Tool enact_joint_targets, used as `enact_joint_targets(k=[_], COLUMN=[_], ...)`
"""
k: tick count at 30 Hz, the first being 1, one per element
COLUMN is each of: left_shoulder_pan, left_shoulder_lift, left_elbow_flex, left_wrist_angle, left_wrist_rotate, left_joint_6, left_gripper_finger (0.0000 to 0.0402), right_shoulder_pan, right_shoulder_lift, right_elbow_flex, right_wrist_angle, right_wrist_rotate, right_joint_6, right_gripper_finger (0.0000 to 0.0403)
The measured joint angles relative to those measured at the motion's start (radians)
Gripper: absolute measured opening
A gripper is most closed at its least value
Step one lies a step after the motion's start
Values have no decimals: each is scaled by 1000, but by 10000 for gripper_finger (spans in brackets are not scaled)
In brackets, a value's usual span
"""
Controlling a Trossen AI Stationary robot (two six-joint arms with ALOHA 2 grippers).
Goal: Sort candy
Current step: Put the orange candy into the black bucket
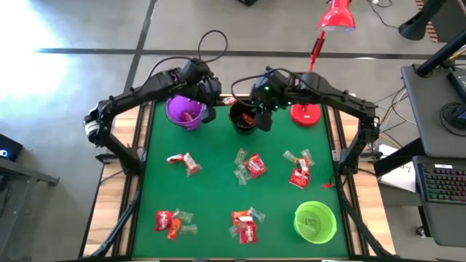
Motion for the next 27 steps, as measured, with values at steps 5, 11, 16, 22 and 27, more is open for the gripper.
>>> enact_joint_targets(k=[5, 11, 16, 22, 27], left_shoulder_pan=[26, 39, 46, 47, 53], left_shoulder_lift=[21, 27, 23, 23, 23], left_elbow_flex=[0, 0, 0, 0, 0], left_wrist_angle=[22, 86, 122, 182, 207], left_wrist_rotate=[73, 187, 257, 324, 325], left_joint_6=[43, 48, 47, 29, 20], left_gripper_finger=[6, 6, 6, 6, 6], right_shoulder_pan=[0, 0, 0, 0, -1], right_shoulder_lift=[0, 0, 0, 0, 0], right_elbow_flex=[-47, -84, -103, -140, -143], right_wrist_angle=[140, 234, 231, 277, 335], right_wrist_rotate=[0, 1, 1, 27, 28], right_joint_6=[0, 37, 80, 37, 15], right_gripper_finger=[153, 153, 153, 153, 153])
